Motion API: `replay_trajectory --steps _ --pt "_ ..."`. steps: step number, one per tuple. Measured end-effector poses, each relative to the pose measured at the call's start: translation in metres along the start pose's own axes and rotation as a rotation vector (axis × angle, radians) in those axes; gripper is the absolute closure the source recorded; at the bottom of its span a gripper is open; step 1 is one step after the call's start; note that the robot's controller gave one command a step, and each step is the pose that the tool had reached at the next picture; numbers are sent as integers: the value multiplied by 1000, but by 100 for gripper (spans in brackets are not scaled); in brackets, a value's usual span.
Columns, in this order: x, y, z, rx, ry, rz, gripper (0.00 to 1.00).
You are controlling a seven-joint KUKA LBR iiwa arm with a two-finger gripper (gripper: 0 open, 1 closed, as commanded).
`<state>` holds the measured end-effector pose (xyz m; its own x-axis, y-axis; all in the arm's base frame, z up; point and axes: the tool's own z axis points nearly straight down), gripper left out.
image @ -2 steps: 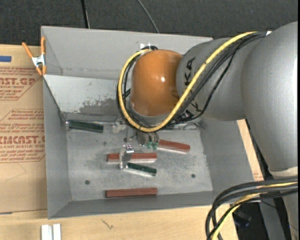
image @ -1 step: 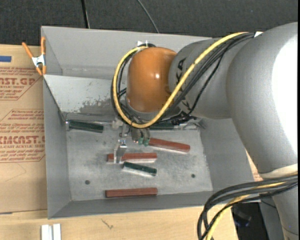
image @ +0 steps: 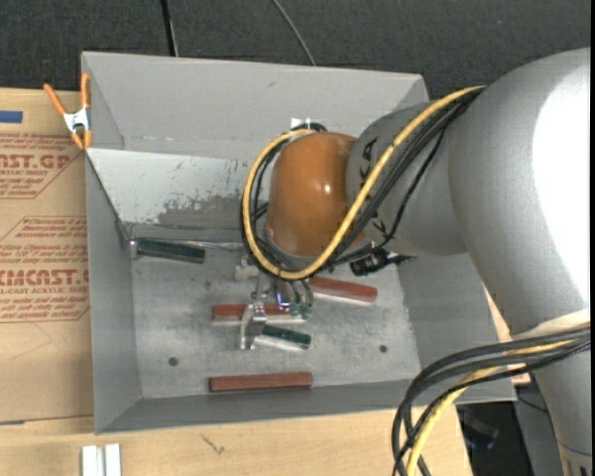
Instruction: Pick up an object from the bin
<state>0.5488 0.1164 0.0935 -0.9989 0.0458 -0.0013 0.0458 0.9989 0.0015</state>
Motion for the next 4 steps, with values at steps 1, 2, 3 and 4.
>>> replay_trajectory --steps 1,2,3,4 --pt "-9 -31 16 -8 -12 -44 100" --pt "-9 -31 16 -8 -12 -44 100" --pt "-9 -31 14 -8 -10 -43 100" --pt "-8 -32 5 -2 -3 -45 100"
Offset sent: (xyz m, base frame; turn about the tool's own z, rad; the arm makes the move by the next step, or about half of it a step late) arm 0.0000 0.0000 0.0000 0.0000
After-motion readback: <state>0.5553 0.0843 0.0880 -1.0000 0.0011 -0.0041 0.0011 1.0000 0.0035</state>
